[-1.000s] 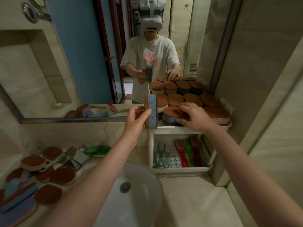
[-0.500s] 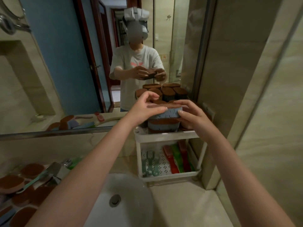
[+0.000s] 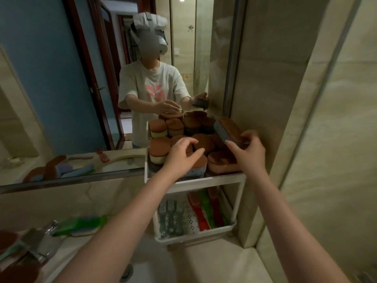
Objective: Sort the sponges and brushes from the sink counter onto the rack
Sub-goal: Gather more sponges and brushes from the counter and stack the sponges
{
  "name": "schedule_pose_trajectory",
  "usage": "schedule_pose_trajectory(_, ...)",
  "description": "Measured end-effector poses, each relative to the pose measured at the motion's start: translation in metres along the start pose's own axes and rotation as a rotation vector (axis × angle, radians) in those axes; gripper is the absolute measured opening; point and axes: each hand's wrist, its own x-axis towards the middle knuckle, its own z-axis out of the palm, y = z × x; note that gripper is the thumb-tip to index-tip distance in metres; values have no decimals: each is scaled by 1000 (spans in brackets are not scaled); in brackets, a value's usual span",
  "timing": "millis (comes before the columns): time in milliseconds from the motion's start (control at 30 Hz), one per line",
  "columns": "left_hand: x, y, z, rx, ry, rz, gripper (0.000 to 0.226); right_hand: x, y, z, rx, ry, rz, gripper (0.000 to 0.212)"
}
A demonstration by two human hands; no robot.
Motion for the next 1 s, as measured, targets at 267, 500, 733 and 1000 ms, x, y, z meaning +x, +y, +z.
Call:
schedule_pose_trajectory(267,3,-4,0,12,-23,29,20,38,4,29,-409,-127,-17,39)
schedule_pose_trajectory(500,1,-3,1,26,24,42,18,29,10,29,-535,-169,-48,54)
schedule_pose_trajectory(733,-13,-2,-10,26,228,91,19,-18,0,29,-506,-68,-231,54)
schedule_pose_trajectory(1000,-71,-28,-52,-47,352,40,21,-100,-36,63,-316,-155,-498,35)
